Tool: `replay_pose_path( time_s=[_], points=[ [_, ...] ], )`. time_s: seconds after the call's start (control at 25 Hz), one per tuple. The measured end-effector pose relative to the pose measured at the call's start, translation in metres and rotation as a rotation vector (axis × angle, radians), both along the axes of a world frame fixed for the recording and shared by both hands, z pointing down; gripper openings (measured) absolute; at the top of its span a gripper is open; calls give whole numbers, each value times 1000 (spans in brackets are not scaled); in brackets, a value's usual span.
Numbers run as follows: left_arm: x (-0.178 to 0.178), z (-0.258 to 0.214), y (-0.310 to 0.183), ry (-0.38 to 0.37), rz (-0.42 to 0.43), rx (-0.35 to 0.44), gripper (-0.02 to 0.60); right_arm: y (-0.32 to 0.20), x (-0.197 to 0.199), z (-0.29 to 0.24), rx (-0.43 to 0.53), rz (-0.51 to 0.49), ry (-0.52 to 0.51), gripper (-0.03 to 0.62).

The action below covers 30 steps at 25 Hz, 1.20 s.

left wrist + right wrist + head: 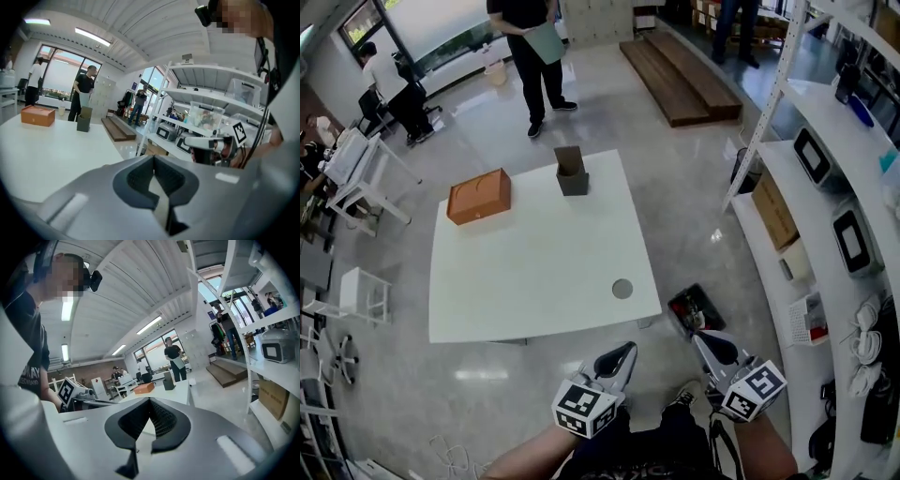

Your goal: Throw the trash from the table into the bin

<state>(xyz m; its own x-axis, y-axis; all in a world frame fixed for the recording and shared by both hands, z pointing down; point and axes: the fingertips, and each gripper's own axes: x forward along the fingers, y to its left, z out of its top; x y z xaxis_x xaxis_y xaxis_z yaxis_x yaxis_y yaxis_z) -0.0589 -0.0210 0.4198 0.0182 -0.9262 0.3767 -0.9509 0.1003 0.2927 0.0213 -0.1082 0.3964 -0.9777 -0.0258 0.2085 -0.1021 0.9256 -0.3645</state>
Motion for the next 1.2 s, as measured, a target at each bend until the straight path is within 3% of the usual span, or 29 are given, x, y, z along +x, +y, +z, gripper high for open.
replay_pose_path(
  time_s=[0.4, 0.8, 1.2],
  points=[
    [-36, -47, 83, 7, -29, 67, 8, 102, -48, -57, 26, -50, -66, 0],
    [-33, -69, 94, -19, 20, 98, 8, 145, -35, -60, -12, -46, -64, 0],
    [-6, -77, 74, -35, 16, 113, 8, 142, -15, -62, 28, -115, -44, 0]
  ],
)
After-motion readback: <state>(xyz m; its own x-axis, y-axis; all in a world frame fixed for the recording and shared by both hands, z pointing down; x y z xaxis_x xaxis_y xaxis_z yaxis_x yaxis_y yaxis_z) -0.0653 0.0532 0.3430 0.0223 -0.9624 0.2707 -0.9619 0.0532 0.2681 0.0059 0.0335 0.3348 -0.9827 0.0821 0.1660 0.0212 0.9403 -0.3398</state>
